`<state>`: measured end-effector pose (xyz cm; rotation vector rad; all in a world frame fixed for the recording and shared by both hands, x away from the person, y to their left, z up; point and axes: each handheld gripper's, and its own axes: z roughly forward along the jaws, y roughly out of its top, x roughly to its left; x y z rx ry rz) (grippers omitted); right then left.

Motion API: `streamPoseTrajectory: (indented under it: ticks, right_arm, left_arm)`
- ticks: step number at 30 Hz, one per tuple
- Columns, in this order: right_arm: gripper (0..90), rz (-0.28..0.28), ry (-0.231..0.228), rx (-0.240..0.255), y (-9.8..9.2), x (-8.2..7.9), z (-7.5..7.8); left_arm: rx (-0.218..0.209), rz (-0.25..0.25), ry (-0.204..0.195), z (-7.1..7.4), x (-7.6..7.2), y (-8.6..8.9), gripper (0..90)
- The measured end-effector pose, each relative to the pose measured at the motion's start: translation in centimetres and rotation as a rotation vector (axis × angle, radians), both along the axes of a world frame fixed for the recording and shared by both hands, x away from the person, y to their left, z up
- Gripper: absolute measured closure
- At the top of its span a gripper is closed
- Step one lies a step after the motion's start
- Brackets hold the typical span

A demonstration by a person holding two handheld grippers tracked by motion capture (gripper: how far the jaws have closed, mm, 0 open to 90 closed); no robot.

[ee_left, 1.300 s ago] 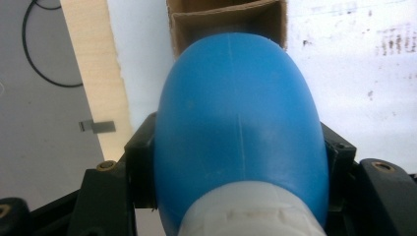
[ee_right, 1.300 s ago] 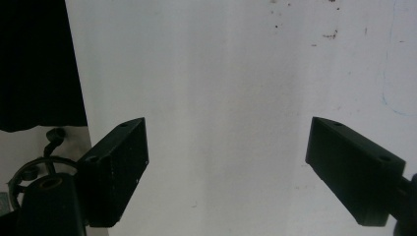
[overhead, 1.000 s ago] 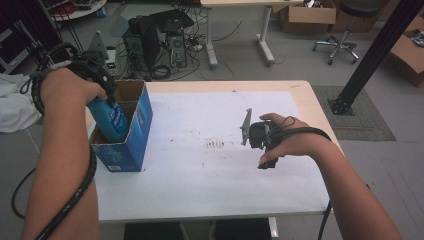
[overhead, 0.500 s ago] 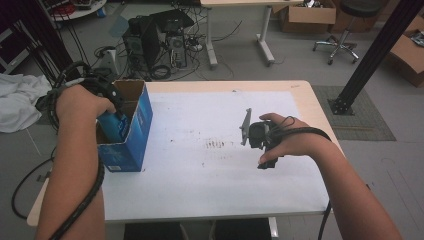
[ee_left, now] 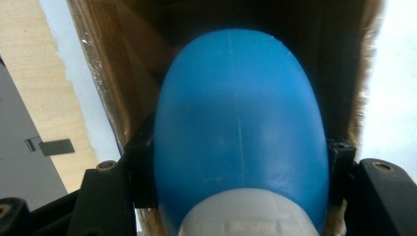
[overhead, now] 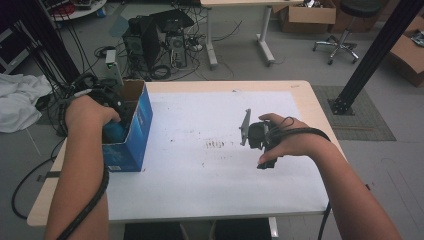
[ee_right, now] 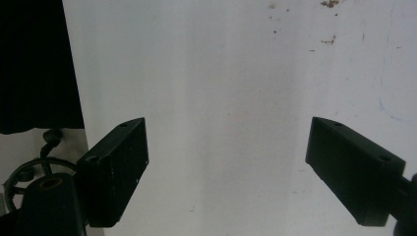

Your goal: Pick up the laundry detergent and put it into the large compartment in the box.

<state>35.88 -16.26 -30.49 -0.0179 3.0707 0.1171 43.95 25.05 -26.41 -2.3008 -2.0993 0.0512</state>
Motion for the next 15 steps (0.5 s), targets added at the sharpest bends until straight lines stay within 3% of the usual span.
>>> streamPoseTrajectory:
  ticks: [11, 15]
  right_arm:
    - [16.6, 0.001, -0.005, -0.003, 0.1, 0.0, 0.0]
    - [16.6, -0.001, -0.007, -0.004, 0.0, -0.1, 0.0]
  left_arm:
    - [-0.007, -0.007, 0.030, -2.1, 0.2, 0.2, 37.8]
    - [-0.009, -0.006, 0.023, -2.3, 0.2, 0.2, 37.7]
